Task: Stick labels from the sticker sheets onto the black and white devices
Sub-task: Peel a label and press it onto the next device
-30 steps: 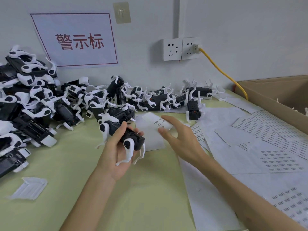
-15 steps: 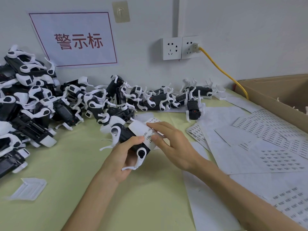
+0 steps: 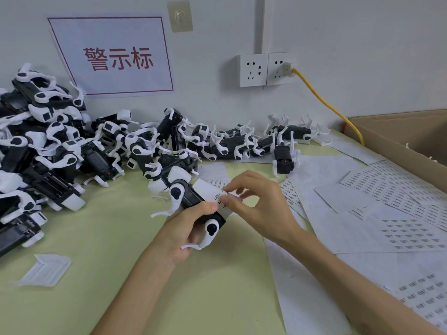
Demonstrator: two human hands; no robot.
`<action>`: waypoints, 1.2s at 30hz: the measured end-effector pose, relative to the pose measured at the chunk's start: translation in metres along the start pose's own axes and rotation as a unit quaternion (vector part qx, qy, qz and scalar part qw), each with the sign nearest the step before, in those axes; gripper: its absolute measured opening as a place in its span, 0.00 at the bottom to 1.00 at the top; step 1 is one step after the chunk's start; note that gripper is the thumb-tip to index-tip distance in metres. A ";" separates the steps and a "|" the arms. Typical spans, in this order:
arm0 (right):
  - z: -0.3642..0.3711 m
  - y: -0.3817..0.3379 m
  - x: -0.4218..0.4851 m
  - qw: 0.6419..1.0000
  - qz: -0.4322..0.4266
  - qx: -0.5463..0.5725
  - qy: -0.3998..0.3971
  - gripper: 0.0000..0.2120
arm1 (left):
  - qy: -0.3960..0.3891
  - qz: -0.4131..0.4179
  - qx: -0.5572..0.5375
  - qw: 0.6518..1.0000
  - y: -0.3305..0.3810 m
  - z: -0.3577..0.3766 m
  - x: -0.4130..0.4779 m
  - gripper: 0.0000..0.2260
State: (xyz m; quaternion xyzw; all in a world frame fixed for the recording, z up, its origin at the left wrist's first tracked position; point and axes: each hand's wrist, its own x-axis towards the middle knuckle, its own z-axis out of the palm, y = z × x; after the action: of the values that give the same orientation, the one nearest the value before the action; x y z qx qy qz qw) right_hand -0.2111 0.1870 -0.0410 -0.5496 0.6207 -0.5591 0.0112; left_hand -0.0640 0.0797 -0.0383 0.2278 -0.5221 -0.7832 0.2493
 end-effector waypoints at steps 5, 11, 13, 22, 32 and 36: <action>0.000 -0.001 -0.002 0.999 -0.012 -0.001 -0.034 0.06 | 0.007 0.003 -0.026 1.000 0.001 0.000 0.000 0.09; -0.002 -0.003 -0.003 0.999 0.002 0.001 -0.040 0.03 | 0.020 -0.008 0.017 1.000 -0.001 -0.002 0.001 0.14; -0.003 -0.004 -0.004 0.999 0.013 0.001 -0.041 0.03 | 0.025 -0.008 0.028 0.999 -0.002 -0.002 0.000 0.17; -0.005 -0.009 -0.005 0.981 0.120 0.130 -0.073 0.07 | -0.004 -0.005 0.056 0.998 -0.003 -0.006 0.002 0.21; -0.013 -0.012 0.000 0.962 0.143 0.206 -0.103 0.06 | -0.043 0.004 0.054 0.998 0.001 -0.011 -0.001 0.32; -0.011 -0.012 -0.001 0.976 0.129 0.162 -0.069 0.07 | -0.067 0.020 0.033 0.997 0.001 -0.008 0.000 0.21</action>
State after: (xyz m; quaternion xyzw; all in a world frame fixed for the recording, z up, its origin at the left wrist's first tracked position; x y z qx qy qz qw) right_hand -0.2093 0.1979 -0.0295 -0.4930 0.5856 -0.6063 0.2153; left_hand -0.0589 0.0740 -0.0398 0.1721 -0.5680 -0.7736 0.2220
